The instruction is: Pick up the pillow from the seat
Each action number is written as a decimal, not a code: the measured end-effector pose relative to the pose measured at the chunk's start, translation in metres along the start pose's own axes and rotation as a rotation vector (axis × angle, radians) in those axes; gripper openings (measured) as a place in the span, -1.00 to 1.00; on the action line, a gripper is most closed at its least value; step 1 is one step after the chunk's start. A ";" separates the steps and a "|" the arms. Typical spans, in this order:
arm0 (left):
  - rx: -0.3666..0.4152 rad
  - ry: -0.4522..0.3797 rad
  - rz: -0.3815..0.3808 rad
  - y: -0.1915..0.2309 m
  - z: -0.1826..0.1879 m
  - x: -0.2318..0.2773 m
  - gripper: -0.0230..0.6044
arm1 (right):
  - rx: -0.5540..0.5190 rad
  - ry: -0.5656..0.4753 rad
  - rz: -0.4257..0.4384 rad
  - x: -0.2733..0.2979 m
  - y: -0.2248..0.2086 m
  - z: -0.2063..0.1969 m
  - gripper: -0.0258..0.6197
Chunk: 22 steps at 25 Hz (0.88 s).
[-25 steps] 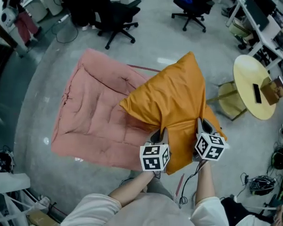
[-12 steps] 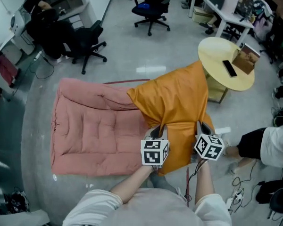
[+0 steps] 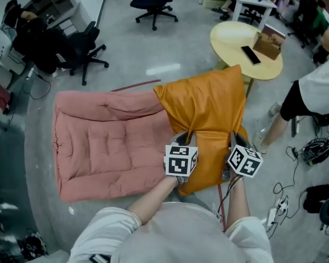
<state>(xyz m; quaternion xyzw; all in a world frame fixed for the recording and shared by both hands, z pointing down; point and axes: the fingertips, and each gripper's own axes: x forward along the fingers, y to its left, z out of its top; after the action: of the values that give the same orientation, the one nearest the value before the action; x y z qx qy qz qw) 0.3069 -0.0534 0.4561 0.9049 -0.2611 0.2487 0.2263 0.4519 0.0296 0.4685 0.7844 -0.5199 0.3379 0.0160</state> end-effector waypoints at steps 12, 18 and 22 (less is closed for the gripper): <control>0.045 0.006 -0.003 -0.002 0.001 0.004 -0.86 | 0.012 0.011 -0.006 0.004 -0.006 -0.006 -0.82; 0.038 0.007 -0.003 -0.006 -0.002 0.005 -0.86 | -0.002 0.012 -0.015 -0.001 -0.010 -0.006 -0.82; 0.033 0.008 -0.003 0.001 -0.002 0.003 -0.86 | -0.012 0.010 -0.022 0.000 -0.003 -0.008 -0.82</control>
<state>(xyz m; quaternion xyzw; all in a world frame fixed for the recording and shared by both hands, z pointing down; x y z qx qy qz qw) 0.3078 -0.0543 0.4600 0.9078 -0.2548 0.2561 0.2129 0.4503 0.0339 0.4755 0.7884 -0.5131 0.3383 0.0271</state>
